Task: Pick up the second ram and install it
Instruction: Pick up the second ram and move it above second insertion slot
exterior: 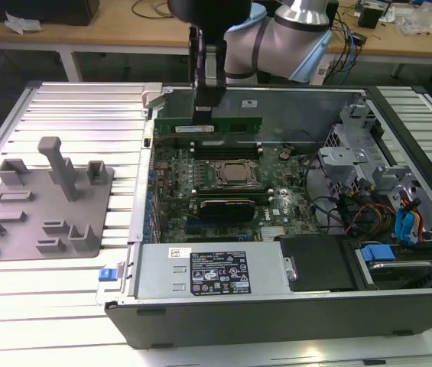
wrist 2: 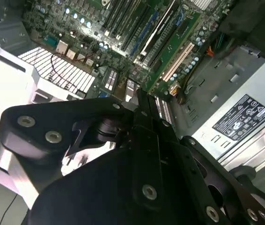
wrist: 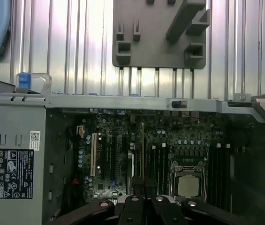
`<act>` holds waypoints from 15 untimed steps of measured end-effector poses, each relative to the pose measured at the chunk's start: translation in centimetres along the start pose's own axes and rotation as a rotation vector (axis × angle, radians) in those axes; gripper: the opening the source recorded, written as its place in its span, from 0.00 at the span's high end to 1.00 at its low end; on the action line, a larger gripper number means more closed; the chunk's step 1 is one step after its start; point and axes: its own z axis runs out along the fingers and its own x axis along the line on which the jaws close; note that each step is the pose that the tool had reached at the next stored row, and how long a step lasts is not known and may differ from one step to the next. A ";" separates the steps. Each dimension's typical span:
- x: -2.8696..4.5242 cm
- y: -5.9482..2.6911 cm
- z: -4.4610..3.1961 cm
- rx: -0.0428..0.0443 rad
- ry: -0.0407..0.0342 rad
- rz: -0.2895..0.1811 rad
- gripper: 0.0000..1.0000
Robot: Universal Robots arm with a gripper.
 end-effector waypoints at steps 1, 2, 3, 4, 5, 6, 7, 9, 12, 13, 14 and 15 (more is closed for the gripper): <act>-0.04 -0.47 0.17 -0.0006 0.0000 0.000 0.91; -0.04 -0.66 0.25 -0.0009 0.0000 0.000 0.91; -0.05 -0.86 0.34 -0.0011 -0.0001 0.000 0.91; -0.04 -1.15 0.41 -0.0013 -0.0001 0.000 0.91; -0.05 -1.17 0.41 -0.0014 0.0000 0.000 0.91; -0.05 -1.20 0.41 -0.0013 0.0000 0.000 0.91; -0.04 -1.29 0.53 -0.0013 -0.0001 0.000 0.91; -0.04 -1.67 0.78 -0.0023 -0.0001 0.000 0.91; -0.07 -2.12 1.04 -0.0039 0.0001 0.000 0.91; -0.08 -2.27 1.10 -0.0041 -0.0001 0.000 0.91; -0.08 -2.50 1.22 -0.0047 -0.0002 0.000 0.91; -0.08 -2.66 1.29 -0.0050 -0.0002 0.000 0.91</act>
